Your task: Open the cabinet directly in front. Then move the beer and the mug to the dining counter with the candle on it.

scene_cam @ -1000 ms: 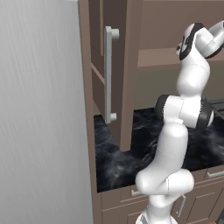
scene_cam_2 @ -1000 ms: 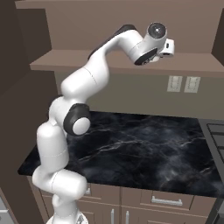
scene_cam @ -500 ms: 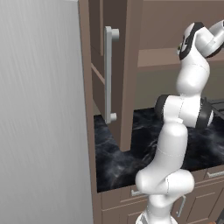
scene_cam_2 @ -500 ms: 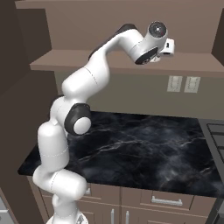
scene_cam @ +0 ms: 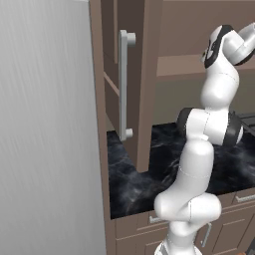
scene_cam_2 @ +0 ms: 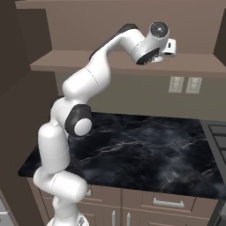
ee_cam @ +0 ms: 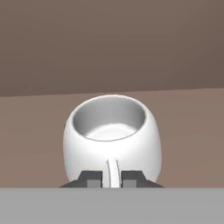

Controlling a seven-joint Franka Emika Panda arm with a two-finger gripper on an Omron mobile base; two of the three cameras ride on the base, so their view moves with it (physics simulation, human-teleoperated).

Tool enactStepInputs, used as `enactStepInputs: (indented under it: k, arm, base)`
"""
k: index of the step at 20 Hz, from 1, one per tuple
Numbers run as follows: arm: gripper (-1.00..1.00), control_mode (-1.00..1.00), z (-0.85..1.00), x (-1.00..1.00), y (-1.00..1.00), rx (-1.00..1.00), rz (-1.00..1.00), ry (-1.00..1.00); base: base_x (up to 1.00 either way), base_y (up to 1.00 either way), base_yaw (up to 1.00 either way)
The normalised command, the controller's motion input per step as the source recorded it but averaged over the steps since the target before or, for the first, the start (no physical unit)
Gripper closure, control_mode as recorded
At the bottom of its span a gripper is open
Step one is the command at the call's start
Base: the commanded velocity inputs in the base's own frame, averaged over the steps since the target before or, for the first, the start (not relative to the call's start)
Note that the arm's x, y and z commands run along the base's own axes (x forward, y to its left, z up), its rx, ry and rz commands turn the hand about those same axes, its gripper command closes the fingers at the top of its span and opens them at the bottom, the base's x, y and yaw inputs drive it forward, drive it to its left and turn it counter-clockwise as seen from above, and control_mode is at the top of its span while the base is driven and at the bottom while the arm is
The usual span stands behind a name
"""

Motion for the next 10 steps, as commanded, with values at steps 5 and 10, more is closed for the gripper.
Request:
enactStepInputs:
  k: [5, 10]
  arm:
    - [1.0, -1.0, 0.0, 0.0, 0.0, 0.0, 0.0, 0.0]
    - [1.0, -1.0, 0.0, 0.0, 0.0, 0.0, 0.0, 0.0]
  base:
    - [0.0, 0.0, 0.0]
    - [0.0, 0.0, 0.0]
